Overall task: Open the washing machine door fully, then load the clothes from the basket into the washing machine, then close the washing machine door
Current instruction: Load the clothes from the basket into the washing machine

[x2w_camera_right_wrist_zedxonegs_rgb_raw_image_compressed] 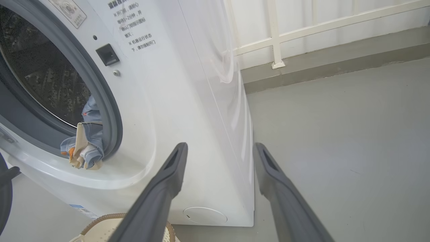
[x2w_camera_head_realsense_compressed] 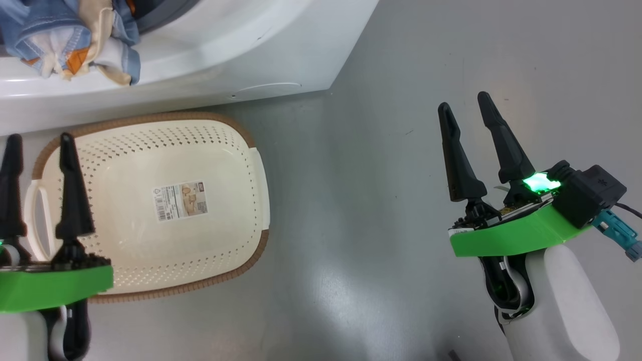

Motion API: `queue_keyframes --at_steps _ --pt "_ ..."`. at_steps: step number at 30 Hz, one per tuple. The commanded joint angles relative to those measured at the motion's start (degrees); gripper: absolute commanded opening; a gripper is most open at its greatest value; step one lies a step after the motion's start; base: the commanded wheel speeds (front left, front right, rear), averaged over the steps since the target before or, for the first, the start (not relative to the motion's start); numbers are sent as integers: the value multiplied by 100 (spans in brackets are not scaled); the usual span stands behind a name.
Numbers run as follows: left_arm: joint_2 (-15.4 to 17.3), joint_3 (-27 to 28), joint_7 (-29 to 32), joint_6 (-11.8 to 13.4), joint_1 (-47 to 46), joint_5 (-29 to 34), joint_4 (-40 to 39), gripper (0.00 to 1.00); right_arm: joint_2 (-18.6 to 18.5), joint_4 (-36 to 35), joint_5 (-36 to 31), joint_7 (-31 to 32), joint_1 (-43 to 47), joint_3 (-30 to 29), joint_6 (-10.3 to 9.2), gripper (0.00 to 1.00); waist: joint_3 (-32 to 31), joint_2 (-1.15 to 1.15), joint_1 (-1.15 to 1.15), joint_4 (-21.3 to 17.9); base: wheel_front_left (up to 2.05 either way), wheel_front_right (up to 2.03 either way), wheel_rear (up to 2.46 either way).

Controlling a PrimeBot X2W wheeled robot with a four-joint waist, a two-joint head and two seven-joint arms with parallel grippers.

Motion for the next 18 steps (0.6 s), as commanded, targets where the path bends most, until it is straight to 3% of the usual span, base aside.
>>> queue_keyframes --at_steps 1,18 --pt "103 124 -5 -17 154 45 -196 100 37 -150 -72 -26 231 123 52 100 -10 0 0 8 0 0 0" --pt "181 -104 -5 -19 -10 9 -129 100 37 -196 -94 -26 242 -36 52 100 12 0 0 8 0 0 0"
